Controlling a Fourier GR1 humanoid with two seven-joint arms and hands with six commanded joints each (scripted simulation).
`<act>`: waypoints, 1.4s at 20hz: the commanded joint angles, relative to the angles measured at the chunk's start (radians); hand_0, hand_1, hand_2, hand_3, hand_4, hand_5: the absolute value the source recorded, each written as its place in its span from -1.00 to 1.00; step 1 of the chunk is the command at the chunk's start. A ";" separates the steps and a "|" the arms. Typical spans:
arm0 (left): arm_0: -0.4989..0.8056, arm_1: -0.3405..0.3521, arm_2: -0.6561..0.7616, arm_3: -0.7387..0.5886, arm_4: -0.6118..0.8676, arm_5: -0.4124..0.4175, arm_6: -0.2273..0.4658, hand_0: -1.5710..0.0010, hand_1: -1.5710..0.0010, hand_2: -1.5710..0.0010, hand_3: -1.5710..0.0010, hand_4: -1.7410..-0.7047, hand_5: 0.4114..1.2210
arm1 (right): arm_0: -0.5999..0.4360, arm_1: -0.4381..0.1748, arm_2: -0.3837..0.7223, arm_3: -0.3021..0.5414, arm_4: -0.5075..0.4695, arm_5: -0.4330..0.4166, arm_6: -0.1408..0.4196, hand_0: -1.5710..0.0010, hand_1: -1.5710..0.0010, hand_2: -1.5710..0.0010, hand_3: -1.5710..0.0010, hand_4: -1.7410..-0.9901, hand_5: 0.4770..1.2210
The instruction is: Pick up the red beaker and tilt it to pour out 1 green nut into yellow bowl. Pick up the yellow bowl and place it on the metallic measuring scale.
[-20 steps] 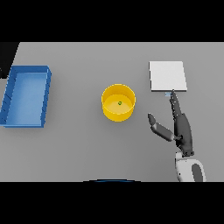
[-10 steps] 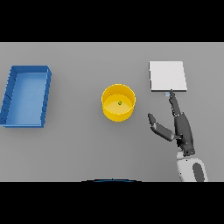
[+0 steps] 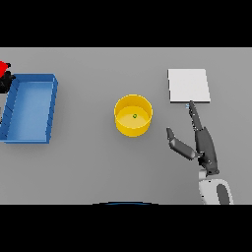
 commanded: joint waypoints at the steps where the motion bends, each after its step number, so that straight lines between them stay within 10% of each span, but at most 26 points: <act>1: 0.008 0.001 -0.005 -0.013 0.003 0.009 0.007 -1.00 -1.00 -1.00 -0.92 -1.00 1.00 | -0.007 0.007 0.000 0.019 0.000 -0.001 0.005 1.00 1.00 1.00 1.00 0.40 -0.49; 6: 0.041 -0.004 -0.045 -0.005 0.002 0.025 0.036 -1.00 -1.00 -1.00 -0.97 -1.00 0.37 | -0.002 0.001 -0.004 0.020 0.003 -0.006 -0.016 1.00 1.00 1.00 1.00 0.43 -0.50; 9: 0.060 0.024 -0.065 -0.063 0.028 -0.069 0.044 -0.99 -0.84 -0.82 -0.73 -0.29 0.04 | 0.016 0.006 0.001 0.012 0.002 -0.006 -0.022 1.00 1.00 1.00 1.00 0.46 -0.50; 12: 0.083 0.061 -0.067 -0.099 0.103 -0.191 0.040 -0.19 0.04 0.02 0.08 0.36 -0.14 | 0.016 -0.001 -0.001 0.012 0.001 -0.002 -0.026 1.00 1.00 1.00 1.00 0.48 -0.50; 15: 0.077 0.078 -0.067 -0.104 0.129 -0.255 0.027 0.39 0.51 0.50 0.53 0.67 -0.26 | 0.013 0.002 0.006 0.000 0.012 -0.008 -0.004 1.00 1.00 1.00 1.00 0.48 -0.49; 28: 0.066 0.052 -0.025 -0.079 0.151 -0.214 -0.063 0.97 0.97 0.97 0.97 0.86 -0.32 | -0.046 -0.058 0.060 0.006 0.093 0.047 0.004 1.00 1.00 1.00 1.00 0.49 -0.38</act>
